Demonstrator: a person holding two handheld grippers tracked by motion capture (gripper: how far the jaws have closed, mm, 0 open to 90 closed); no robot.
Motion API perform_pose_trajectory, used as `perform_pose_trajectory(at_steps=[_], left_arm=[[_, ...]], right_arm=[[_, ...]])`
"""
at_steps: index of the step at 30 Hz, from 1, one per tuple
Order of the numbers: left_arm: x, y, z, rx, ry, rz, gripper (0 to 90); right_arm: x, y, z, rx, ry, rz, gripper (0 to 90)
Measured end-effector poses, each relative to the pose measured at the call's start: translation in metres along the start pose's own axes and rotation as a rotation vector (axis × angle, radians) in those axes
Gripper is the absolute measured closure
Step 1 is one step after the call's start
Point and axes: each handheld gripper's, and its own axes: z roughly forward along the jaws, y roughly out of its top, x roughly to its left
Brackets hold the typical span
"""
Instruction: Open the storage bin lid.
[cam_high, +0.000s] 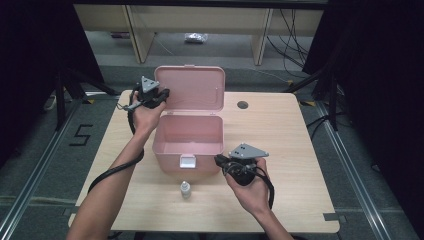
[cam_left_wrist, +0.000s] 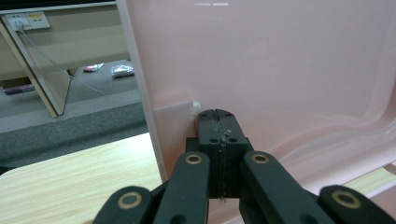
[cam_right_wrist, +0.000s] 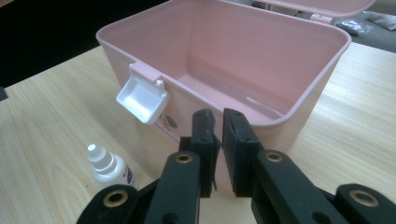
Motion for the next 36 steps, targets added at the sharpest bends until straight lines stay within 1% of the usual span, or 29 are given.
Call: perform_pose_trajectory(at_steps=[3,4,14,15,17,18,19,20,21,22,23,24,25,26,27,29,31,32,33,35,36], left_arm=[[0.0,0.0,0.001,0.004,0.002,-0.001,89.7],[0.0,0.0,0.002,0.004,0.003,-0.002,89.7],[0.001,-0.002,0.006,0.028,0.006,0.001,89.7],[0.001,-0.002,0.006,0.033,0.006,0.001,89.8],[0.002,-0.003,0.007,0.035,0.006,0.0,89.8],[0.002,-0.004,0.007,0.042,0.004,0.001,89.7],[0.002,-0.004,0.008,0.045,0.004,0.002,89.7],[0.001,-0.005,0.008,0.047,0.002,0.001,89.8],[0.002,-0.005,0.008,0.053,0.004,0.0,89.8],[0.002,-0.006,0.009,0.056,0.005,0.001,89.7],[0.002,-0.006,0.009,0.058,0.005,0.002,89.7],[0.002,-0.007,0.01,0.057,0.002,0.0,89.7],[0.002,-0.007,0.01,0.061,0.002,0.001,89.7],[0.002,-0.008,0.01,0.065,0.0,0.0,89.8],[0.001,-0.009,0.011,0.068,0.0,0.0,89.8],[0.001,-0.009,0.011,0.084,0.0,0.004,89.7],[0.001,-0.01,0.011,0.082,0.0,0.006,89.7],[0.0,-0.011,0.012,0.082,-0.005,0.003,89.7],[0.0,-0.011,0.012,0.082,-0.002,0.004,89.7],[0.0,-0.012,0.012,0.084,-0.006,-0.004,89.7],[0.0,-0.012,0.012,0.086,-0.003,-0.001,89.7]], right_arm=[[0.0,0.0,0.0,0.002,-0.001,0.009,83.8],[0.0,0.0,0.0,0.0,-0.001,0.001,83.7],[0.0,0.0,0.0,-0.002,-0.002,-0.006,83.7],[0.002,0.0,-0.001,0.005,-0.003,0.023,83.7],[0.002,0.0,-0.001,0.006,0.001,0.026,83.7],[0.002,-0.001,0.001,-0.01,-0.002,0.022,83.7],[0.002,0.0,-0.001,0.006,-0.002,0.019,83.6],[0.002,0.0,0.0,0.004,-0.001,0.018,83.6],[0.0,0.0,0.0,-0.001,-0.007,-0.009,83.6],[0.0,0.0,0.0,-0.001,-0.008,-0.009,83.5],[0.001,0.0,-0.001,0.007,-0.003,0.011,83.5],[0.001,0.0,-0.001,0.007,-0.001,0.012,83.5],[0.001,0.0,-0.001,0.007,-0.002,0.01,83.4],[0.0,0.0,-0.001,0.004,-0.006,-0.008,83.4],[0.001,0.0,-0.001,0.007,-0.003,0.007,83.4],[0.001,0.0,-0.001,0.007,0.0,0.007,83.4],[0.001,0.0,-0.001,0.007,-0.001,0.007,83.4],[0.003,-0.001,0.0,0.001,-0.005,0.024,83.4],[0.001,-0.001,0.001,-0.006,-0.012,-0.004,83.3],[0.001,-0.001,0.001,-0.005,-0.008,-0.004,83.3],[0.001,-0.001,0.001,-0.005,-0.009,-0.005,83.3]])
